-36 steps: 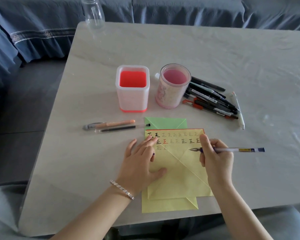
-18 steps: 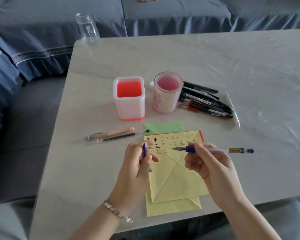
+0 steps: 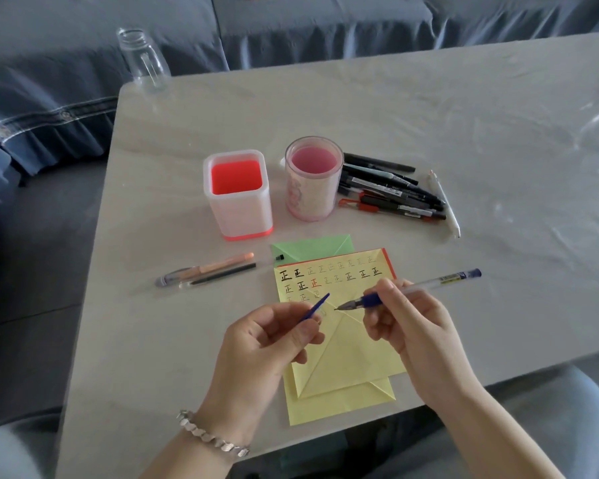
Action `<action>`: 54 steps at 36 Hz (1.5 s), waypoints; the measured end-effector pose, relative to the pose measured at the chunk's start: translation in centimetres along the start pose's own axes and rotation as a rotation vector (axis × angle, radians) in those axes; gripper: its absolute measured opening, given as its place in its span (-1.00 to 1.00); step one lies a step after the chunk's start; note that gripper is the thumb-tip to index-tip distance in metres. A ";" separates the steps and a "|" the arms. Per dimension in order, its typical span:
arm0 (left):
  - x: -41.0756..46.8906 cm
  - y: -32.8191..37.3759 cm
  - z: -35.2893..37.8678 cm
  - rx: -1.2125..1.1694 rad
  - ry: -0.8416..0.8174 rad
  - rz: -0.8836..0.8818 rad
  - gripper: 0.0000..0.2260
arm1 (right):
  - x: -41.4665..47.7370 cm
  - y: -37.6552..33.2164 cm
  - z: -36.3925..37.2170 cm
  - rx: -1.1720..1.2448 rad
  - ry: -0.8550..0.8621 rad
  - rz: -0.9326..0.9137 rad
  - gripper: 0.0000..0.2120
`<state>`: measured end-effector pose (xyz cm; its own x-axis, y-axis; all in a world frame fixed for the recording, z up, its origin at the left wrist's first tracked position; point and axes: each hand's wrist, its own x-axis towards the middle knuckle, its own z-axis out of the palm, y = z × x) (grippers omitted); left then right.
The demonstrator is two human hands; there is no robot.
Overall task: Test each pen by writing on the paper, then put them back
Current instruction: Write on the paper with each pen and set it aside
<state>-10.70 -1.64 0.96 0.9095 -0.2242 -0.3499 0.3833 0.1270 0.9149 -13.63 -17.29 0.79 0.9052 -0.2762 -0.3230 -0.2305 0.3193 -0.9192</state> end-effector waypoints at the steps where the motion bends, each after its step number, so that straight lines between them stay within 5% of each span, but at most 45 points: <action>1: 0.0 0.1 0.1 0.001 -0.006 0.000 -0.78 | 0.0 0.0 0.0 -0.014 0.004 -0.005 -0.74; 13: -0.5 0.4 0.9 0.087 -0.073 0.039 -0.90 | -0.5 0.2 -0.4 -0.107 -0.026 -0.059 -0.67; 27: -0.1 1.1 3.8 0.297 -0.157 0.179 -0.74 | -1.2 0.3 -2.7 -0.073 -0.008 -0.252 -0.47; 36: 1.5 2.2 8.1 0.138 -0.315 0.016 -0.93 | -0.9 -2.2 -6.3 -0.120 -0.011 -0.433 -0.59; 39: 2.1 2.0 9.9 0.369 -0.393 0.203 -0.92 | -1.1 -2.8 -8.0 -0.154 0.059 -0.379 -0.58; 43: 2.8 0.8 13.4 0.631 -0.464 0.361 -0.96 | -1.9 -3.6 -10.3 -0.170 0.230 -0.343 -0.86; 49: 2.4 -1.7 20.0 0.897 -0.631 0.272 -0.80 | -4.6 -3.2 -16.1 -0.294 0.559 -0.279 -0.85; 54: 0.6 -3.3 23.3 1.025 -0.823 0.274 -0.88 | -9.3 -1.8 -23.0 -0.715 0.785 -0.112 -0.69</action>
<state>-15.20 -24.66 2.44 0.4380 -0.8658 -0.2418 -0.4161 -0.4337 0.7993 -29.85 -36.18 0.25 0.5098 -0.8589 -0.0489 -0.5466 -0.2796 -0.7894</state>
